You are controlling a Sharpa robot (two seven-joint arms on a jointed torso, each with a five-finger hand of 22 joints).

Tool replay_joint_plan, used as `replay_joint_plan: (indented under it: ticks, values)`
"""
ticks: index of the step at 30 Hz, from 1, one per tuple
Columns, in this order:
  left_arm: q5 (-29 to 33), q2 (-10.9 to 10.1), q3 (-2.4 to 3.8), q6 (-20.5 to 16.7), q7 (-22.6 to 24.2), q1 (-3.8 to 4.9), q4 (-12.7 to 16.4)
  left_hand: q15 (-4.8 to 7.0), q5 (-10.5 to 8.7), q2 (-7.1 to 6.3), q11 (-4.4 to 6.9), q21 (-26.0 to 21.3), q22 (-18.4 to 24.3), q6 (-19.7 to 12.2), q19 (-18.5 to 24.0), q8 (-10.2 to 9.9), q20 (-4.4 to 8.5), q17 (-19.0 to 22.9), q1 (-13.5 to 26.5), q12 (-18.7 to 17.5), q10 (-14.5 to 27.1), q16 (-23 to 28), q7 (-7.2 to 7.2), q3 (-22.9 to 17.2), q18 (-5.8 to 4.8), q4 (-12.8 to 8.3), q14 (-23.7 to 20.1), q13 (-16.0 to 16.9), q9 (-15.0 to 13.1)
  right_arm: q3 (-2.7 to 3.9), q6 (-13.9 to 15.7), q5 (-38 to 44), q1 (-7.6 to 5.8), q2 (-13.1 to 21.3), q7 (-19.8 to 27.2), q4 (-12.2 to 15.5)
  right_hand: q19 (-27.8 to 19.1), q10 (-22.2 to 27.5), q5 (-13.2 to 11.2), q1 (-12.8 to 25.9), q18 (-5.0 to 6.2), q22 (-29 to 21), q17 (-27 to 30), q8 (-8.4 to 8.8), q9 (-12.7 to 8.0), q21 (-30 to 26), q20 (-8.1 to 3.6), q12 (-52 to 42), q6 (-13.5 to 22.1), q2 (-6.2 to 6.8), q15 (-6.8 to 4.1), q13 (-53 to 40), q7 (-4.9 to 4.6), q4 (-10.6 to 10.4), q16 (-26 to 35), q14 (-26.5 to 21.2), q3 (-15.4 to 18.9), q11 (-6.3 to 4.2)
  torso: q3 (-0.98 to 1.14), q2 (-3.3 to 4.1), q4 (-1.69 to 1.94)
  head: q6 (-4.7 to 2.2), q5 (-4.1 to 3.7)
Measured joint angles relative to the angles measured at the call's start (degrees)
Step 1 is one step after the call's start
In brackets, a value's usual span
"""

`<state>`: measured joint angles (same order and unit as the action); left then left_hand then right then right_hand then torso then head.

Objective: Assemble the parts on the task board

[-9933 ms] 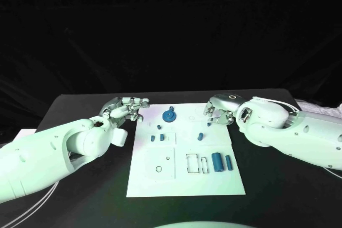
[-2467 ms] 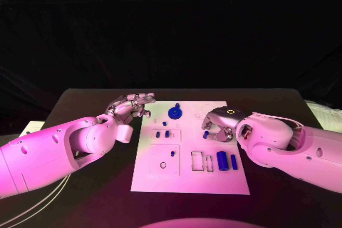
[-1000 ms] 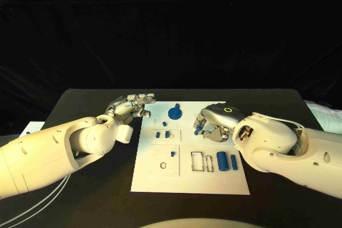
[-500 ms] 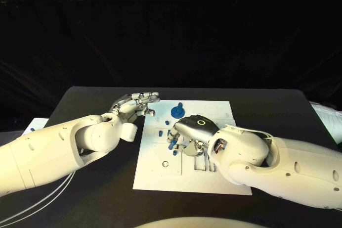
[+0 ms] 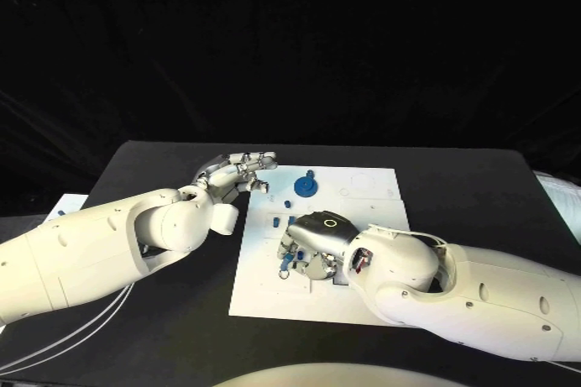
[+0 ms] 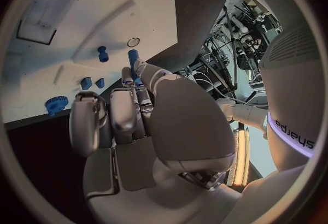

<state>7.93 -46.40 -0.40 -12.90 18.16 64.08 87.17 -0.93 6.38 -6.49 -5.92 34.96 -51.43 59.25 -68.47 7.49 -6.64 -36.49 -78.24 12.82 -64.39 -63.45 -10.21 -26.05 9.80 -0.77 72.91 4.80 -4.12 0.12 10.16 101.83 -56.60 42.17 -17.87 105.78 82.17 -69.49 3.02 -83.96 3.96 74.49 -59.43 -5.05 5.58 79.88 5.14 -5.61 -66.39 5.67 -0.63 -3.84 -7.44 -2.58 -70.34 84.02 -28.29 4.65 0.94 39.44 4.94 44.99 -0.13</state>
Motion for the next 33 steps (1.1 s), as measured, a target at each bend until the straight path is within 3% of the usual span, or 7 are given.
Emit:
replay_joint_plan:
  ticks: [13, 33]
  values:
    - [0.0, 0.0, 0.00, 0.0, 0.0, 0.00, 0.0, 0.00, 0.00, 0.00, 0.00, 0.0, 0.0, 0.0, 0.0, 0.0, 0.00, 0.0, 0.0, 0.0, 0.0, 0.0, 0.00, 0.0, -0.01, 0.0, 0.0, 0.0, 0.0, -0.09, -2.5, 0.0, 0.21, -0.8, 0.2, -0.9, 0.0, -0.2, 0.9, 0.3, 0.00, 0.0, 0.1, 0.11, 0.1, 0.0, 0.00, 0.4, 0.2, 0.26, 0.00, -0.1, 0.00, 0.0, 0.0, 0.0, 0.0, 0.16, 0.04, -0.02, -0.01, 0.12, 0.21]
    - [0.0, -0.1, 0.00, 0.0, 0.0, 0.00, 0.0, 0.00, 0.00, 0.00, 0.00, 0.0, 0.0, 0.0, 0.0, 0.0, 0.00, 0.0, 0.0, 0.0, 0.0, 0.0, 0.00, 0.0, 0.00, 0.0, 0.0, 0.0, 0.0, 0.17, -2.8, 0.1, 0.60, -2.2, 1.4, -2.6, 0.0, -0.9, 1.0, 0.6, 0.00, 0.0, 0.1, 0.38, 0.1, 0.0, 0.00, 0.5, 0.2, 0.56, 0.00, -0.2, -0.28, 0.0, 0.0, 0.0, 0.0, -0.15, 0.00, -0.02, 0.02, 0.57, 0.40]
